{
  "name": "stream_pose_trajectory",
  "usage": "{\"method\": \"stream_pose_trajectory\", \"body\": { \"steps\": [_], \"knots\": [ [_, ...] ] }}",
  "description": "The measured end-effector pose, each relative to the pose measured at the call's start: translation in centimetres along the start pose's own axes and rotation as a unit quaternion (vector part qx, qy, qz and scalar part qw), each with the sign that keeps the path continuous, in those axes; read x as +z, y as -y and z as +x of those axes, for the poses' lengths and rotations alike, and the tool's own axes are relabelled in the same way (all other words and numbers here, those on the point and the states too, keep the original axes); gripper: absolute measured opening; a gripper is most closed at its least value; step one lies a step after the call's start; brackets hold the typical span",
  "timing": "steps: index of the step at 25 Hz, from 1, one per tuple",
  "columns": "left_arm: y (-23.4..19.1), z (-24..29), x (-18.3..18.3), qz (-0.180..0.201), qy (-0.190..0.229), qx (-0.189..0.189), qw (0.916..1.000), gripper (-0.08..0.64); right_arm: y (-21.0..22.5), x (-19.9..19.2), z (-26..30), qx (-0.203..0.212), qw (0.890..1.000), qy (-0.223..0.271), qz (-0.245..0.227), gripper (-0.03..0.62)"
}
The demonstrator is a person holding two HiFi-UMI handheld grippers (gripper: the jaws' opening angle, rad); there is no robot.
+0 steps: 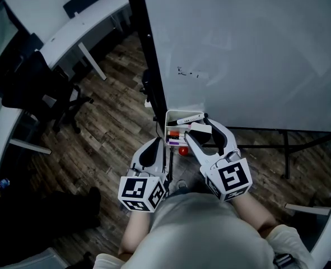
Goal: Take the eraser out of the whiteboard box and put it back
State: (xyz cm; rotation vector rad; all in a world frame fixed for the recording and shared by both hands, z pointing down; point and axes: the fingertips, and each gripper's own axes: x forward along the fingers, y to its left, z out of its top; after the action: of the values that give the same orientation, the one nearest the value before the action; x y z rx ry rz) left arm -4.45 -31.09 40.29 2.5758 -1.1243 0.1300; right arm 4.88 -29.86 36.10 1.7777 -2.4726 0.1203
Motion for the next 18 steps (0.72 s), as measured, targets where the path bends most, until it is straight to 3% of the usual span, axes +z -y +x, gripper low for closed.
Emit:
{"method": "stream_pose_trajectory", "body": {
  "steps": [18],
  "knots": [
    [-1.2,1.4,0.1,-0.001,-0.006,-0.014,0.9999,0.002,0.2,-2.9,1.7,-0.013,0.999,-0.033,0.010,0.250]
  ]
}}
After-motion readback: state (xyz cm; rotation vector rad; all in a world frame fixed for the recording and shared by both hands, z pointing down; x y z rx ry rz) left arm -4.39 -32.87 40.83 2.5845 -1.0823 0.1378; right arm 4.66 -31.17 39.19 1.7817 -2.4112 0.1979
